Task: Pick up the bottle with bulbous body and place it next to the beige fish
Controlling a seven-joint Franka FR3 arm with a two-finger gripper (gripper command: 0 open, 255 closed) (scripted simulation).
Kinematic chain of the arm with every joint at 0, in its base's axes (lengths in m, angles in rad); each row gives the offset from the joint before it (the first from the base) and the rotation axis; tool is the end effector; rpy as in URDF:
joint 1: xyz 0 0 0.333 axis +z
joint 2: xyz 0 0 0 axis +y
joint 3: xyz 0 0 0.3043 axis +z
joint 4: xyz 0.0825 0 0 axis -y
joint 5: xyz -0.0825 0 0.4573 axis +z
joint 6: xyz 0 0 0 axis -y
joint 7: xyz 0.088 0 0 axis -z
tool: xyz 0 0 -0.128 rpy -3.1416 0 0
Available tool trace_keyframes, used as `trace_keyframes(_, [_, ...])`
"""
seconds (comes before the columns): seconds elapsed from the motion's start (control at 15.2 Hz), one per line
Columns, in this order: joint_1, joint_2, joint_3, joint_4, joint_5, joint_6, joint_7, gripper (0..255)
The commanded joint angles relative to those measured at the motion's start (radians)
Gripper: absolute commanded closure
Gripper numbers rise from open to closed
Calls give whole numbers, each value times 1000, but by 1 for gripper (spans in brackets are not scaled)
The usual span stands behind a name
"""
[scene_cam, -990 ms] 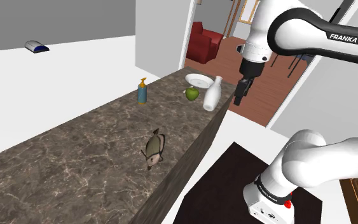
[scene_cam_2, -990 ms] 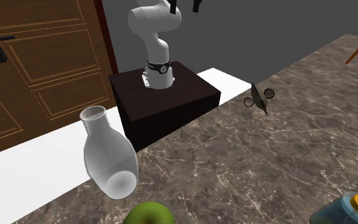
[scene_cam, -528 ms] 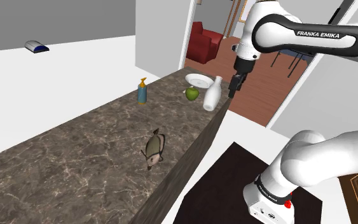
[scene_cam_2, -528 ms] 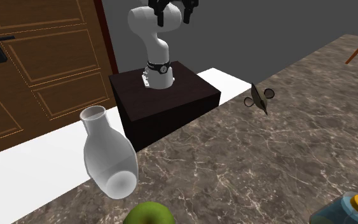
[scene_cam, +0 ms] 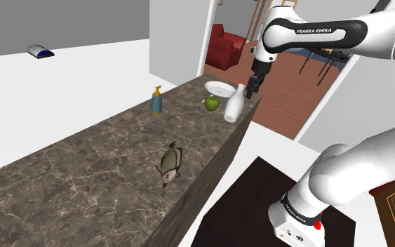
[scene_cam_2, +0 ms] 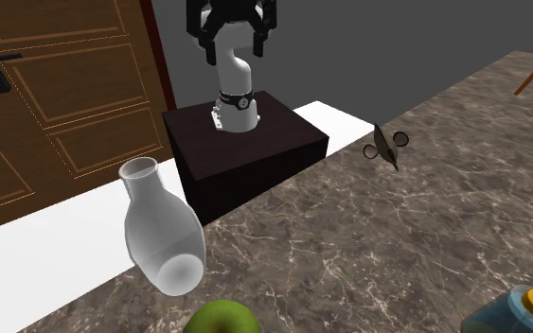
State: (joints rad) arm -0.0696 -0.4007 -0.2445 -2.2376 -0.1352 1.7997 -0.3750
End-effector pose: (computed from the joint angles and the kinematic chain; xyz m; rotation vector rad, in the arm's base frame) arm 0.4754 -0.1728 0.4671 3.1160 0.1803 -0.0867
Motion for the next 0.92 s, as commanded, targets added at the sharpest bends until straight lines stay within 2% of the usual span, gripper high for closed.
trace_keyframes(0.0, [-4,69,-30,50,9,25,-38,0])
trace_keyframes(0.4, [-22,286,-112,226,71,75,-165,0])
trace_keyframes(0.86, [-81,566,-169,498,202,71,-318,0])
